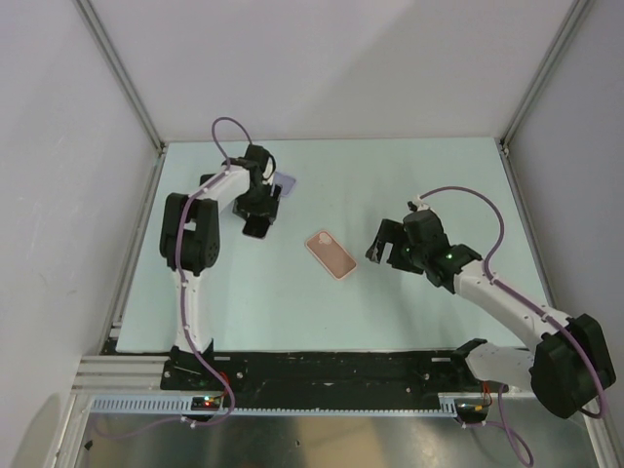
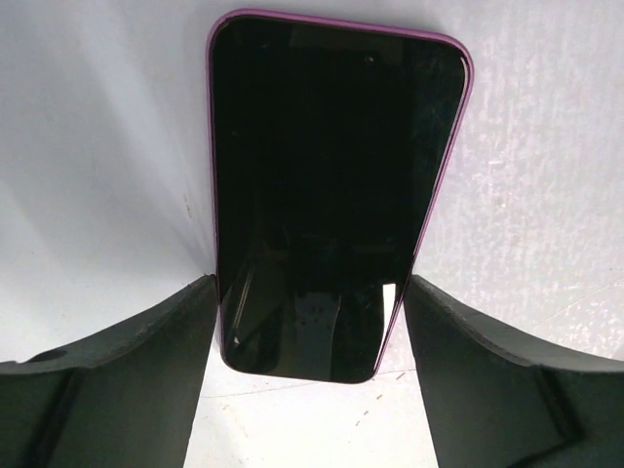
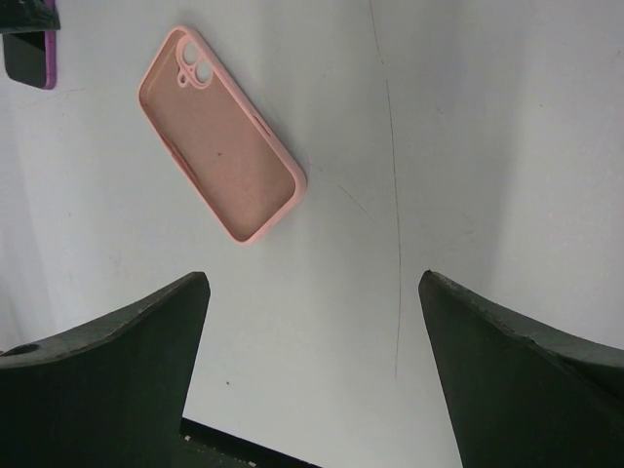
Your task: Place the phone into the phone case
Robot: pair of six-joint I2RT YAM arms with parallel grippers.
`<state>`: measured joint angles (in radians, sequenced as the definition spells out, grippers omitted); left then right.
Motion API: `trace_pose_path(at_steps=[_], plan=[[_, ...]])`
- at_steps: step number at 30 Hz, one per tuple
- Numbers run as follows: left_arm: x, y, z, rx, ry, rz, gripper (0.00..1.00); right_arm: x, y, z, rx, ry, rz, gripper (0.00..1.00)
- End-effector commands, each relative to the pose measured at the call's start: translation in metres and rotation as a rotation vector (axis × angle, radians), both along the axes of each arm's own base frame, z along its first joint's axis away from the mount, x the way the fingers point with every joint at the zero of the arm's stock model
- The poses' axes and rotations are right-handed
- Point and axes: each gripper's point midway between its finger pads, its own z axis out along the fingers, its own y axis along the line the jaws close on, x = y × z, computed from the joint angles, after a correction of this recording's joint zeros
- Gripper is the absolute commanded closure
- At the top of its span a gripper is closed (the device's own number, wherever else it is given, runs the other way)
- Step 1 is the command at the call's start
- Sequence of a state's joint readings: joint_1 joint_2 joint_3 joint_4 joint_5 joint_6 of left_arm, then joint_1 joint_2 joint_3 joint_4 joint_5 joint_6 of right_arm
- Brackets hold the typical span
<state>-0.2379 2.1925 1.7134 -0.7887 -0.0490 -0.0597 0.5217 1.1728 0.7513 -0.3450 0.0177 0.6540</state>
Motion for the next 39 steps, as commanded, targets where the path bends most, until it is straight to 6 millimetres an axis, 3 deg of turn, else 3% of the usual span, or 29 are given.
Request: trace_pose_path(at_steps=[1, 8, 20, 24, 31, 35, 39], plan=[[-0.018, 0.003, -0.001, 0.060, 0.022, 0.061, 0.24, 0.002, -0.002, 0.016, 0.021, -0.056, -0.002, 0.05], [-0.048, 0.000, 0.002, 0.099, 0.018, 0.214, 0.45, -0.001, -0.004, 0.022, 0.031, -0.072, -0.010, 0.05], [-0.148, -0.019, -0.016, -0.106, 0.014, 0.751, 0.48, -0.014, -0.010, 0.017, 0.048, -0.070, -0.031, 0.05], [-0.185, -0.044, -0.023, -0.164, 0.031, 0.867, 0.49, -0.020, -0.009, 0.014, 0.044, -0.067, -0.027, 0.05], [-0.238, -0.104, -0.027, -0.210, 0.040, 0.878, 0.46, -0.030, -0.010, 0.006, 0.017, -0.061, -0.024, 0.05], [-0.254, -0.125, -0.028, -0.225, 0.055, 0.869, 0.46, -0.036, -0.006, -0.004, 0.013, -0.043, -0.014, 0.05], [-0.257, -0.142, -0.024, -0.253, 0.070, 0.842, 0.47, -0.047, 0.010, -0.015, 0.039, -0.035, 0.028, 0.07]])
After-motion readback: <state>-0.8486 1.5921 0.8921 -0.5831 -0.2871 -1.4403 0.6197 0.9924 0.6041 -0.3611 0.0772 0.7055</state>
